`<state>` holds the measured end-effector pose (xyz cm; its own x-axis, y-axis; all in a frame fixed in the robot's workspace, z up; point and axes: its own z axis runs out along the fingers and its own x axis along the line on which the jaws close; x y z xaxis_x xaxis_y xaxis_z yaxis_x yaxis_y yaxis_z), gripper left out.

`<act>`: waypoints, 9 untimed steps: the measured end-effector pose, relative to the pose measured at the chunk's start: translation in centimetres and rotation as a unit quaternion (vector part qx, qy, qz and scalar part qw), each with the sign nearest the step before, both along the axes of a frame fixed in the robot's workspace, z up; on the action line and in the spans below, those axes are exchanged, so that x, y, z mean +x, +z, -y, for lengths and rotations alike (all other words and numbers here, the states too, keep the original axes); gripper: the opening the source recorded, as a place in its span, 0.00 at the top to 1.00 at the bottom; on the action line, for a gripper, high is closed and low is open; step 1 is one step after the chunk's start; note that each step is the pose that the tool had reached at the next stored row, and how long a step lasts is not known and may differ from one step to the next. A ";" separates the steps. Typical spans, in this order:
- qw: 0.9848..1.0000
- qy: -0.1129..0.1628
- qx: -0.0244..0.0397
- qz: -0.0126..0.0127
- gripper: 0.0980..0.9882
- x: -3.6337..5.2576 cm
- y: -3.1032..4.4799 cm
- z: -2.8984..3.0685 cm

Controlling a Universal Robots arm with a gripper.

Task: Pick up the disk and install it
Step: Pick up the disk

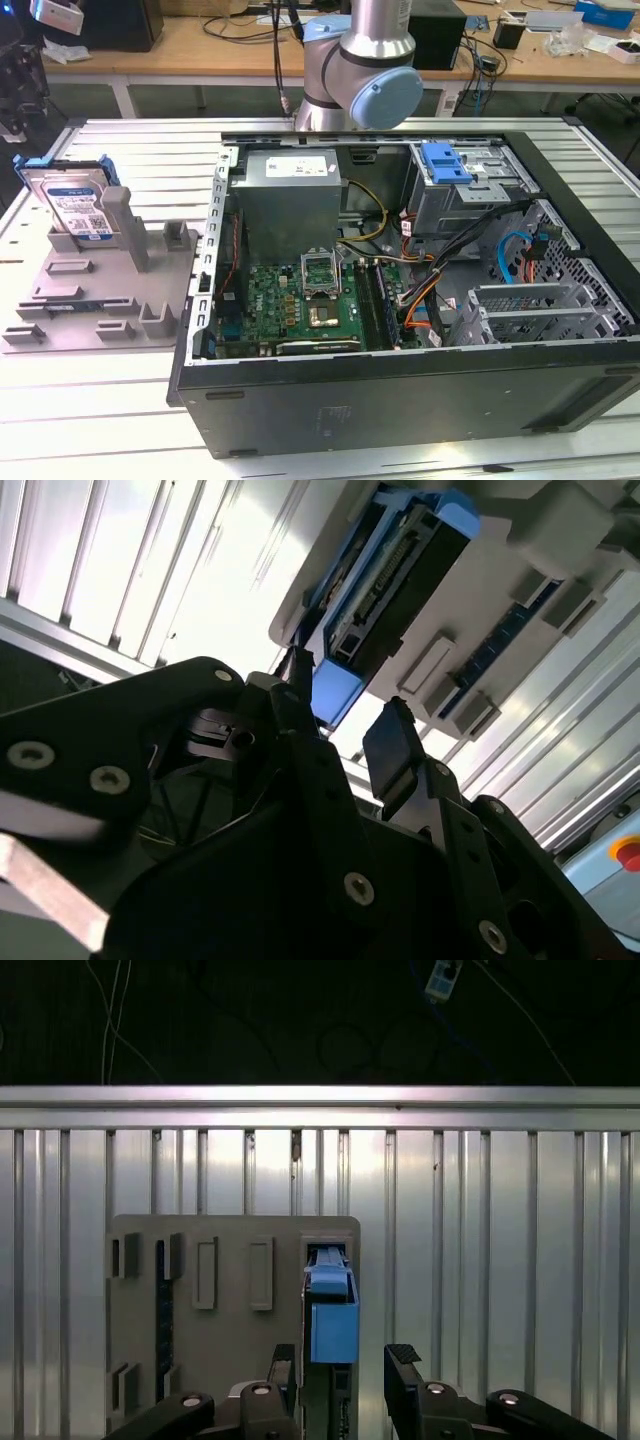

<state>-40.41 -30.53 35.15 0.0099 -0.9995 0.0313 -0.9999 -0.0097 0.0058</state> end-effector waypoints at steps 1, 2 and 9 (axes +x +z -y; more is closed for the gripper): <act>1.000 0.001 0.000 0.000 0.57 -0.04 -0.06 0.01; 1.000 0.002 0.000 0.000 0.57 -0.06 -0.16 0.01; 1.000 0.006 0.000 0.000 0.57 -0.06 -0.80 0.11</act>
<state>-40.47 -30.64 34.35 0.0216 -0.9993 0.0314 -0.9998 -0.0214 0.0060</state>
